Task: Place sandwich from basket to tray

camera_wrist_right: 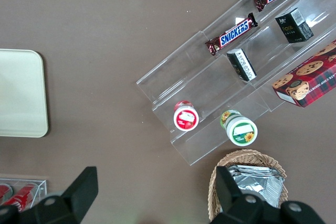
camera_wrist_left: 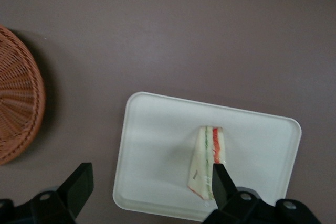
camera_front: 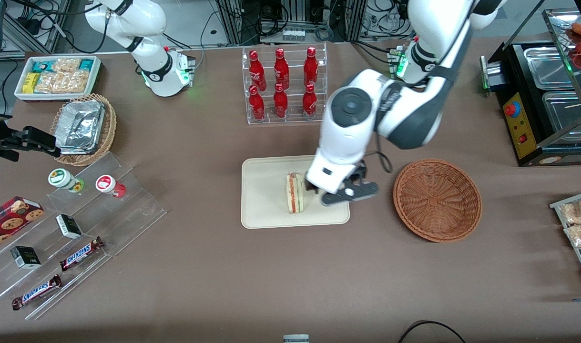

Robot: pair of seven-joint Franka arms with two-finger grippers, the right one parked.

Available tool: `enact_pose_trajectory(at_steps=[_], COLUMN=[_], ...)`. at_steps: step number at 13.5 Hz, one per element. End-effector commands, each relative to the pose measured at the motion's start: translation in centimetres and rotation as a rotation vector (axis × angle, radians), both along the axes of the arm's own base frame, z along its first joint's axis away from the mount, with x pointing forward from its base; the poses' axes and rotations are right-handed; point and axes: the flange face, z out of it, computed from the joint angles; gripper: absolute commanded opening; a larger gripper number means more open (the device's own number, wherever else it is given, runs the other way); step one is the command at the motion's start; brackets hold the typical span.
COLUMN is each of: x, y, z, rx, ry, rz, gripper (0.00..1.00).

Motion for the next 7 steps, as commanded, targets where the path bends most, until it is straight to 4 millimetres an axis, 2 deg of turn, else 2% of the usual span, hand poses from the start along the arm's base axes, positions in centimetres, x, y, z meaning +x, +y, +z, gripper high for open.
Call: enact_pose_trajectory(at_steps=[1, 4, 7], x=[-0.2, 1.1, 1.7], y=[4.4, 10.7, 17.4], z=[0.8, 2.0, 4.4], rx=[0.004, 0.010, 0.015], ry=[0.025, 0.037, 0.077], rz=[-0.013, -0.067, -0.115], gripper=[1.00, 1.00, 1.00])
